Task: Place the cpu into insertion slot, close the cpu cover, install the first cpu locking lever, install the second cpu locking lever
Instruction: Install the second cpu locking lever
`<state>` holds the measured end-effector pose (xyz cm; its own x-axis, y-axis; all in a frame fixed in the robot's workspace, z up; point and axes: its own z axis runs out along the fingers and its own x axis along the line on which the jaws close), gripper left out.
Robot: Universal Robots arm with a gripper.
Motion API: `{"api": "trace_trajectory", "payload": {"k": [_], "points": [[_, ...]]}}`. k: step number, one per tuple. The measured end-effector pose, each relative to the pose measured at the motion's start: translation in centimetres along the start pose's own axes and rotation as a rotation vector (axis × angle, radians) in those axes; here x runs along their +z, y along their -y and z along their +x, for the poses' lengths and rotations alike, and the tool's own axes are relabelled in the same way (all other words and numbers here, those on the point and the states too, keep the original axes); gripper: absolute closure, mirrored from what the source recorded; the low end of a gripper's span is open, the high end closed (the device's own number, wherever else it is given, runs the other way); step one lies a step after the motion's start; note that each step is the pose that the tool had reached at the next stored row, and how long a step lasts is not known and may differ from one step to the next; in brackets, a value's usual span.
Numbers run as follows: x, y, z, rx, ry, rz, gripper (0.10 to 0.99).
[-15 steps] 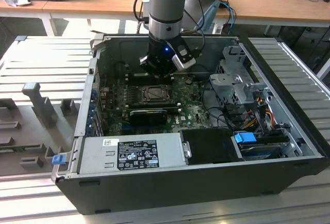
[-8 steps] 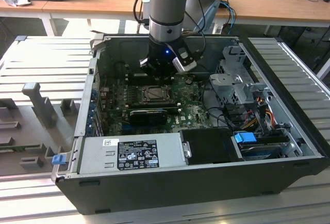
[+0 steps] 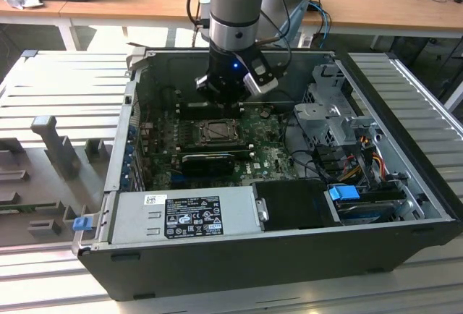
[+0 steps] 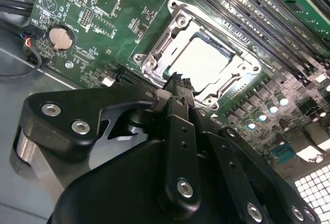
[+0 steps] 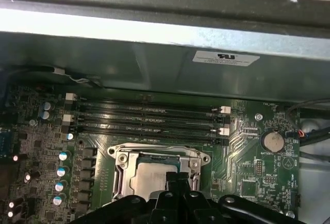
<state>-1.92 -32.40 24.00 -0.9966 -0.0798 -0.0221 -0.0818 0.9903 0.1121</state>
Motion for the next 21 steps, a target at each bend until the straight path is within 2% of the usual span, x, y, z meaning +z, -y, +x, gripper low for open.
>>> {"api": "trace_trajectory", "payload": {"k": [3,8,11,14,16,21], "points": [[-0.08,0.72,0.06,0.0,0.0,0.0,0.98],[-0.14,1.26,0.1,0.0,0.0001,0.0,0.98],[-0.23,2.0,0.16,0.0,0.0,0.0,0.98],[-0.56,2.06,0.17,0.0,0.0,0.0,0.98],[-0.52,2.2,0.17,0.0,0.0,0.0,0.98],[-0.21,3.25,0.39,0.0,0.0,0.0,0.98]]}}
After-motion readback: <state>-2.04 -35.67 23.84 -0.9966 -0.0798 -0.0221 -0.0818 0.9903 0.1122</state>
